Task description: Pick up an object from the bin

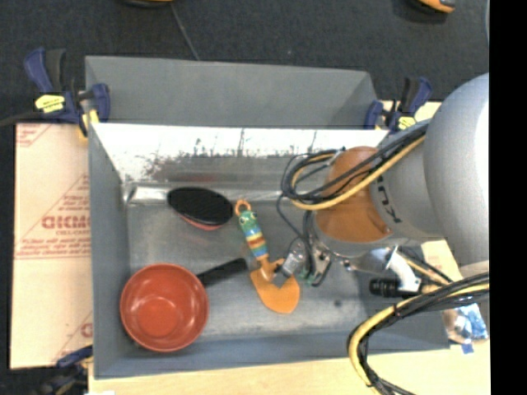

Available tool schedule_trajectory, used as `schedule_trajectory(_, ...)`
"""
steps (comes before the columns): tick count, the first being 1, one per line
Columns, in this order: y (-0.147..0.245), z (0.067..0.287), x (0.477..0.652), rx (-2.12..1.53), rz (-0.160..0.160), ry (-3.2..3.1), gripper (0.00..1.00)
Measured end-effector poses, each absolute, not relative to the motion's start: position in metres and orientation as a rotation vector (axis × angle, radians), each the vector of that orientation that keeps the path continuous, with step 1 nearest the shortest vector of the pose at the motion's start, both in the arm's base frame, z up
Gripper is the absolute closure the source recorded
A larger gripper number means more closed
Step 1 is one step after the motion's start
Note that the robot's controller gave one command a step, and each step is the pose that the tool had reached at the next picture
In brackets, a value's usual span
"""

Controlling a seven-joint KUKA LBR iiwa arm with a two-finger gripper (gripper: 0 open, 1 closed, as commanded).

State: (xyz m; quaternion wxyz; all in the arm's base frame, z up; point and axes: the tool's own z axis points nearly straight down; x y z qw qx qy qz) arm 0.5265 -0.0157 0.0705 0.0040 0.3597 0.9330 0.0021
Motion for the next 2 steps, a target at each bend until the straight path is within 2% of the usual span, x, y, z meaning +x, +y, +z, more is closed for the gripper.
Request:
schedule_trajectory(1,-0.016,0.071,0.527,1.127,0.007,2.924,1.00)
schedule_trajectory(2,-0.016,0.094,0.525,1.123,0.006,2.929,1.00)
